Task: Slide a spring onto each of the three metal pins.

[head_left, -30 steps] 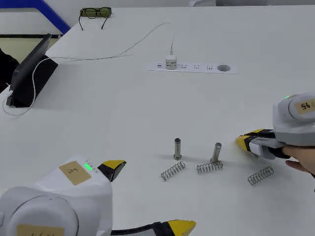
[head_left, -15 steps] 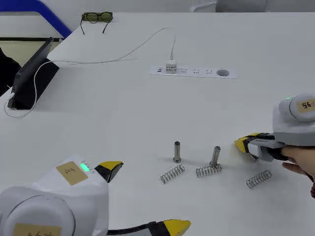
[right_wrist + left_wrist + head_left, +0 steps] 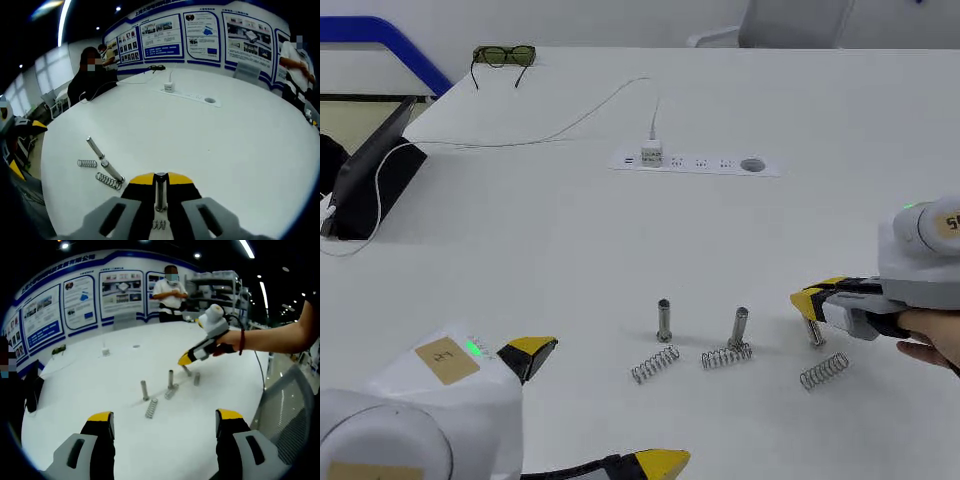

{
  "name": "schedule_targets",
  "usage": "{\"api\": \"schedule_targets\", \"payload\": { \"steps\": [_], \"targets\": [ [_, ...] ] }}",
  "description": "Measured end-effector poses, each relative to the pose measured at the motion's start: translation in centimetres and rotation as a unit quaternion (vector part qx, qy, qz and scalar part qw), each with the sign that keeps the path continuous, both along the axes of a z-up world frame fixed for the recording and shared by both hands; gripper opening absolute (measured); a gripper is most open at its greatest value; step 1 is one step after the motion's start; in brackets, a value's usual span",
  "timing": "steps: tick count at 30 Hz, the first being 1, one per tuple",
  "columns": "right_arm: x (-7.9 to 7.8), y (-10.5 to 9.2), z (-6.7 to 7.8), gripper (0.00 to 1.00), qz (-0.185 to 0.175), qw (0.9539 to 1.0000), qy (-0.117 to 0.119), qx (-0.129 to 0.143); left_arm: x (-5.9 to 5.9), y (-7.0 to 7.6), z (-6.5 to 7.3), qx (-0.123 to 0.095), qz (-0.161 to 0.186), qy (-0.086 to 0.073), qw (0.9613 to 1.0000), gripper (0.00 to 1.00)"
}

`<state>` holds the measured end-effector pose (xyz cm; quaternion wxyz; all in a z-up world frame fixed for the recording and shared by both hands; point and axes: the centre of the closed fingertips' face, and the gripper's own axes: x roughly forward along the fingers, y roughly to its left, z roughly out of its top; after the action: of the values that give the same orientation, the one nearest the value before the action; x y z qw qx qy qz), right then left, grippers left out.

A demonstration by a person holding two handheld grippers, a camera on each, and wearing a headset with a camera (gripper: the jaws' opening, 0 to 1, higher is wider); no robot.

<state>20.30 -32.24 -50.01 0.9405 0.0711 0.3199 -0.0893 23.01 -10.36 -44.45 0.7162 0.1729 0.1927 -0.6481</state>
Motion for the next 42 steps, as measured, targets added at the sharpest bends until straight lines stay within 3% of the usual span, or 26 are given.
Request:
{"api": "schedule_targets", "payload": {
  "steps": [12, 24, 42],
  "targets": [
    [-1.0, 0.5, 0.6, 0.08, 0.007, 0.9998, 0.008, -0.019, -0.2, 0.0, 0.5, -0.005, 0.001, 0.002, 1.0000, 0.82],
    [-2.1, 1.0, 0.8, 0.09, 0.007, 0.9993, 0.020, -0.030, -0.3, 0.2, 0.5, 0.001, -0.002, -0.011, 0.9999, 0.80],
    [-3.0, 1.2, 0.5, 0.09, 0.003, 0.9991, 0.034, -0.024, -0.2, 0.4, 0.6, 0.001, 0.001, -0.015, 0.9999, 0.77]
  ]
}}
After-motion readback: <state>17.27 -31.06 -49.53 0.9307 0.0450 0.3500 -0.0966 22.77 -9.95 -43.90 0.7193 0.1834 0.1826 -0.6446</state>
